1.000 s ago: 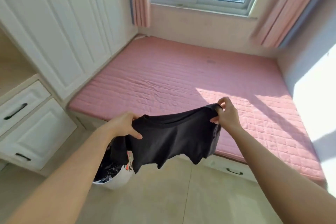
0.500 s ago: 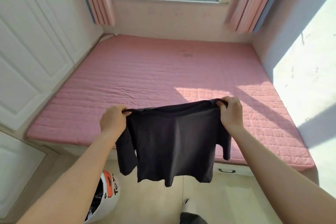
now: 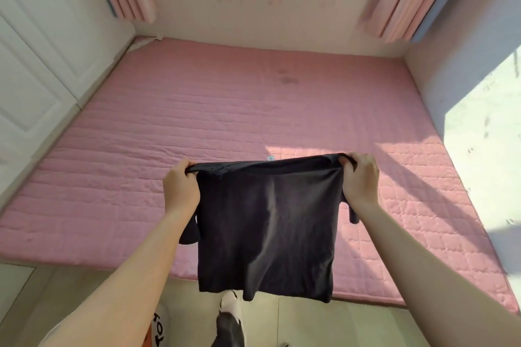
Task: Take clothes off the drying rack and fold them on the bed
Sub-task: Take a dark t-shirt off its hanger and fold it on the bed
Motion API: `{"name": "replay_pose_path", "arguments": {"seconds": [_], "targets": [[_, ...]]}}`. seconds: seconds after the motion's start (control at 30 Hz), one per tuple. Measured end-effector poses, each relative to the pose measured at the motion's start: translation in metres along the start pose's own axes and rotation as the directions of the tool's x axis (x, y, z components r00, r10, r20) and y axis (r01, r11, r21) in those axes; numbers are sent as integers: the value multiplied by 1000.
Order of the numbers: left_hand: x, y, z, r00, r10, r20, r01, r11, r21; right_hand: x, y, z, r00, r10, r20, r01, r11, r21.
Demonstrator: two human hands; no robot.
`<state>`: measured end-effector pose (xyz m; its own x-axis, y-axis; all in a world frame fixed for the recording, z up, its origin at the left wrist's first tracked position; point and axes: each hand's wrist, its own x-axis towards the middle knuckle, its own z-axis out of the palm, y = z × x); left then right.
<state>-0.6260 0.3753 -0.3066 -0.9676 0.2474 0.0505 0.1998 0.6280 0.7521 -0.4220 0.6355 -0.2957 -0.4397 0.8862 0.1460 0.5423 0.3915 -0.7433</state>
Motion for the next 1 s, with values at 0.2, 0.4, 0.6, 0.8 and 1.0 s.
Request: {"name": "replay_pose_path", "arguments": {"seconds": [0.2, 0.4, 0.6, 0.8, 1.0], "targets": [[126, -24, 74, 997, -14, 77, 15, 1000, -6, 92, 6, 87, 998, 54, -44, -56, 998, -42], [196, -52, 153, 984, -42, 175, 44, 999, -7, 147, 53, 172, 989, 144, -12, -145, 986, -80], [255, -89, 239, 974, -39, 225, 34, 999, 25, 203, 113, 250, 971, 237, -8, -237, 966, -102], [315, -97, 305, 977, 13, 211, -22, 999, 39, 284, 147, 304, 973, 231, -13, -231, 966, -113], [373, -102, 356, 949, 94, 301, -109, 994, 33, 341, 159, 337, 983, 184, 12, -180, 970, -161]]}}
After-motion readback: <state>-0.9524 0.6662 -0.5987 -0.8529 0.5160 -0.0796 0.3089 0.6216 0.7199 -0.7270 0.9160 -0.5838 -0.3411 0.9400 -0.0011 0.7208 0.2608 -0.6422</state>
